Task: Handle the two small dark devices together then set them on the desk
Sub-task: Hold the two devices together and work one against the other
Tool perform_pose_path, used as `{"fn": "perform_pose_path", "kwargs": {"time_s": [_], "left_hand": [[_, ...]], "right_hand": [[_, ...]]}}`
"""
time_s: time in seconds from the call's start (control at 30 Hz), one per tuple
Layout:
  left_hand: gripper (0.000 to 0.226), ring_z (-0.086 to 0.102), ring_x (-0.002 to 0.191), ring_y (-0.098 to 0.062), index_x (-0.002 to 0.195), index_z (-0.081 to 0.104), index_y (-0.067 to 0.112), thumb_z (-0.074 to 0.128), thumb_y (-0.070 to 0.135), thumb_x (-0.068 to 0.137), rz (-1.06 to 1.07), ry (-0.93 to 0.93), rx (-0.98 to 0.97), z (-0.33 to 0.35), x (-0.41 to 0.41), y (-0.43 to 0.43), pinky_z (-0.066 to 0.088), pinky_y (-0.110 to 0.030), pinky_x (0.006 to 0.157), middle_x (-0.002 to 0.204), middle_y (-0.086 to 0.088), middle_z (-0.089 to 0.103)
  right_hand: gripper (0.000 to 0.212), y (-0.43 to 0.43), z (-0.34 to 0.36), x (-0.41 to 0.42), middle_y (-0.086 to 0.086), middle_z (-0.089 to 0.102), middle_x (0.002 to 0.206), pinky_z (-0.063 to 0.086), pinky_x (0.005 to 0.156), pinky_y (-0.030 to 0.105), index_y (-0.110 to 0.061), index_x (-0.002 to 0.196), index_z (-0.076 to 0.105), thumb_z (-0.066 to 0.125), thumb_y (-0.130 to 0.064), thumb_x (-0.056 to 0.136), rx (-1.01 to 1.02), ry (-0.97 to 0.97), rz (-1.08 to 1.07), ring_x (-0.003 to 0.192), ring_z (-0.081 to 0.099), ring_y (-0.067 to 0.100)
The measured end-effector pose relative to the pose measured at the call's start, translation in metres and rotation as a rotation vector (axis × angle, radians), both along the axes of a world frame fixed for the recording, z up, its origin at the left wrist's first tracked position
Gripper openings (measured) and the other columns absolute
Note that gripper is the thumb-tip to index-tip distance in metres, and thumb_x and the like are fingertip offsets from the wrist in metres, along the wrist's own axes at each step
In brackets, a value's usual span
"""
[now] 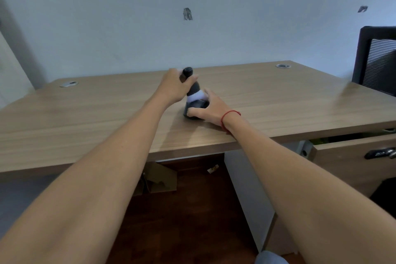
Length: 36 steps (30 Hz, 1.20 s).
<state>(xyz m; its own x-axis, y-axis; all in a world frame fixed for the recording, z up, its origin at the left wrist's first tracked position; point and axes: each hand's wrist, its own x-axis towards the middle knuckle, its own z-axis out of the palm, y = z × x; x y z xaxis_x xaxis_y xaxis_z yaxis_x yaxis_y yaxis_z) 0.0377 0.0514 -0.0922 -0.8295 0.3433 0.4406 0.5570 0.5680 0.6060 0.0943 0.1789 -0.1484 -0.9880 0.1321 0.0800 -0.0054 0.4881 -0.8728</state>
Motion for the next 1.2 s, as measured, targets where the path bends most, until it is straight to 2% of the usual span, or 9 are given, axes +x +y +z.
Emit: {"fn": "perform_pose_path", "kwargs": {"time_s": [0.2,0.3,0.37,0.5,0.63,0.77,0.9,1.07,1.2], "left_hand": [[0.031,0.058,0.089,-0.034,0.091,0.056,0.006,0.055,0.036,0.092,0.185,0.084,-0.24,0.0,-0.002,0.007,0.039,-0.034,0.069,0.093,-0.017,0.062],[0.037,0.053,0.072,-0.024,0.083,0.058,0.0,0.058,0.037,0.089,-0.023,0.008,-0.062,0.0,0.003,0.011,0.04,-0.032,0.065,0.077,-0.009,0.058],[0.038,0.051,0.066,-0.02,0.077,0.059,0.0,0.06,0.036,0.089,-0.082,-0.033,0.018,-0.002,0.006,0.015,0.039,-0.03,0.062,0.069,-0.006,0.056],[0.03,0.059,0.083,-0.033,0.082,0.056,0.006,0.055,0.035,0.091,0.175,0.115,-0.109,-0.009,0.002,0.013,0.039,-0.032,0.066,0.083,-0.015,0.063],[0.034,0.059,0.098,-0.039,0.101,0.06,0.001,0.054,0.033,0.093,0.334,0.084,-0.008,-0.039,0.0,-0.004,0.043,-0.037,0.074,0.102,-0.022,0.065],[0.038,0.065,0.087,-0.034,0.089,0.064,-0.002,0.057,0.036,0.09,0.275,-0.082,0.378,-0.053,0.003,-0.019,0.048,-0.033,0.071,0.089,-0.017,0.069],[0.028,0.065,0.071,-0.026,0.072,0.063,0.006,0.064,0.03,0.084,0.245,-0.255,0.665,-0.051,0.003,-0.022,0.058,-0.05,0.077,0.073,-0.013,0.067],[0.033,0.059,0.065,-0.023,0.071,0.065,0.002,0.068,0.034,0.08,0.258,-0.161,0.624,-0.053,0.0,-0.019,0.055,-0.038,0.067,0.068,-0.011,0.064],[0.035,0.058,0.066,-0.021,0.075,0.065,0.002,0.065,0.037,0.083,0.263,-0.087,0.61,-0.051,-0.007,-0.005,0.053,-0.036,0.067,0.071,-0.009,0.065]], "right_hand": [[0.122,0.0,0.0,0.002,0.006,0.039,0.154,0.036,0.101,0.034,-0.021,0.155,0.015,0.076,-0.053,0.055,0.034,-0.006,0.005,0.137,0.042,0.026],[0.092,0.0,0.002,0.002,0.004,0.061,0.128,0.046,0.095,0.033,-0.016,0.13,0.052,0.076,-0.052,0.048,0.002,0.021,0.002,0.118,0.058,0.022],[0.068,0.001,0.004,0.003,0.0,0.065,0.115,0.049,0.086,0.03,-0.024,0.11,0.058,0.076,-0.05,0.05,-0.005,0.043,0.009,0.11,0.061,0.019],[0.112,0.001,-0.001,0.002,0.005,0.039,0.153,0.036,0.1,0.031,-0.018,0.154,0.018,0.078,-0.048,0.064,0.039,-0.018,0.015,0.137,0.042,0.025],[0.089,0.002,-0.002,-0.001,0.002,0.05,0.145,0.038,0.098,0.026,-0.018,0.146,0.041,0.078,-0.045,0.07,0.079,0.032,0.0,0.131,0.049,0.02],[0.073,0.002,-0.003,-0.002,0.0,0.053,0.143,0.034,0.095,0.024,-0.023,0.14,0.052,0.076,-0.046,0.075,0.101,0.063,0.016,0.13,0.049,0.017],[0.066,0.002,-0.003,-0.004,0.0,0.049,0.148,0.029,0.099,0.022,-0.022,0.142,0.05,0.07,-0.042,0.082,0.122,0.073,0.015,0.136,0.045,0.017],[0.047,0.001,-0.006,-0.015,0.007,0.037,0.158,0.022,0.119,0.029,-0.022,0.144,0.049,0.043,-0.038,0.1,0.234,0.091,-0.005,0.149,0.028,0.017],[0.046,0.0,-0.007,-0.017,0.01,0.032,0.16,0.024,0.115,0.033,-0.02,0.145,0.045,0.032,-0.035,0.104,0.317,0.085,-0.018,0.146,0.033,0.027]]}}
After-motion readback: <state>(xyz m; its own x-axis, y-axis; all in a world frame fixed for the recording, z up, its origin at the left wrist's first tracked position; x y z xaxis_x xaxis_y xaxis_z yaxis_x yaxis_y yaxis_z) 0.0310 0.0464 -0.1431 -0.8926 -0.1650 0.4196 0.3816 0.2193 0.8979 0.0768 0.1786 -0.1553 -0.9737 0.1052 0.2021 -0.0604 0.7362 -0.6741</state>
